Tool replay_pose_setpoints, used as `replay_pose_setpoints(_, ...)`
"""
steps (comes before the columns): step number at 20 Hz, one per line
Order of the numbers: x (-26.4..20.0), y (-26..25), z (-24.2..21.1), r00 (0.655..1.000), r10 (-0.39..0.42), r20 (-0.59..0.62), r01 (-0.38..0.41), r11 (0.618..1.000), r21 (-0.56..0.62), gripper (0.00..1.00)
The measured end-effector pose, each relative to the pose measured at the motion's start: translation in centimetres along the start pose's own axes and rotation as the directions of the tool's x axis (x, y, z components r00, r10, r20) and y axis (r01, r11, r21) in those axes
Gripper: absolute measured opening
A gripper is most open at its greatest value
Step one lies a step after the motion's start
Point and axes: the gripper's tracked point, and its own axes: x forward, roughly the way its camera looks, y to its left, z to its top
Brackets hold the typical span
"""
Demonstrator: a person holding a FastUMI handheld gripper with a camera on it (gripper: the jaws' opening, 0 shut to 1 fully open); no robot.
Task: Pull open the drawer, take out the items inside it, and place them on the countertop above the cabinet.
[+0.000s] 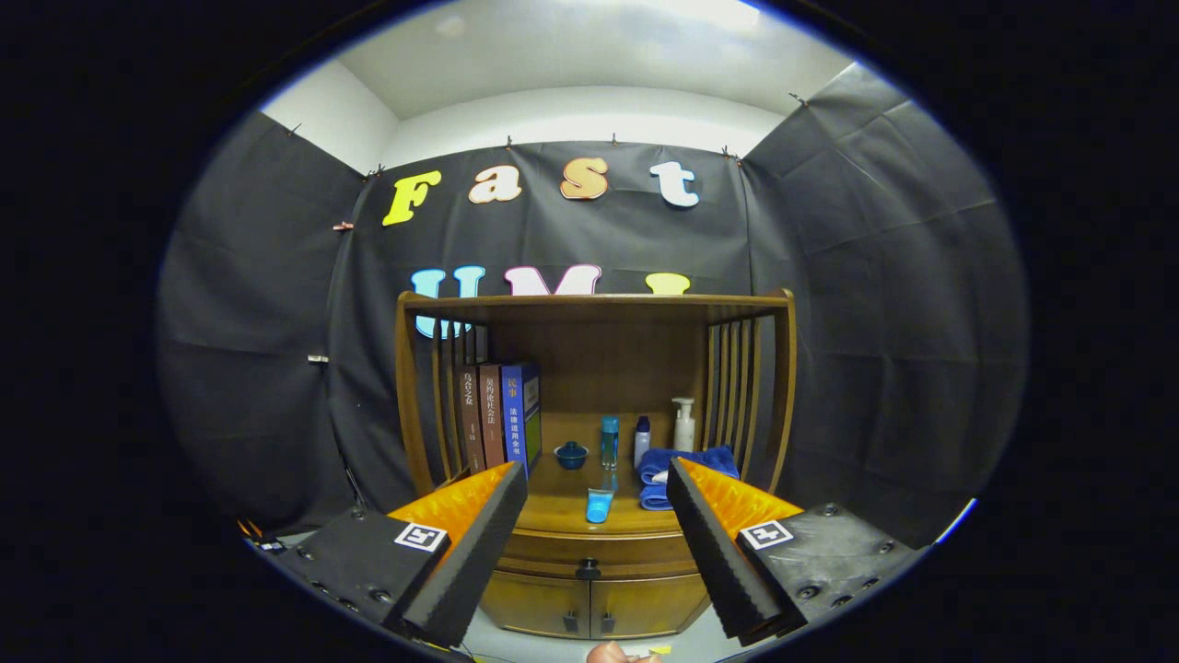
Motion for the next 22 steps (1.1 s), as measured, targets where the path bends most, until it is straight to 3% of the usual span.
replay_pose_setpoints(7,-0.3,0.5,-1.4,0.999,0.014,-0.036,-0.014,1.0,0.006,0.98)
replay_pose_setpoints(22,0.3,-0.2,-2.1,0.998,-0.046,-0.037,0.047,0.999,0.003,0.98)
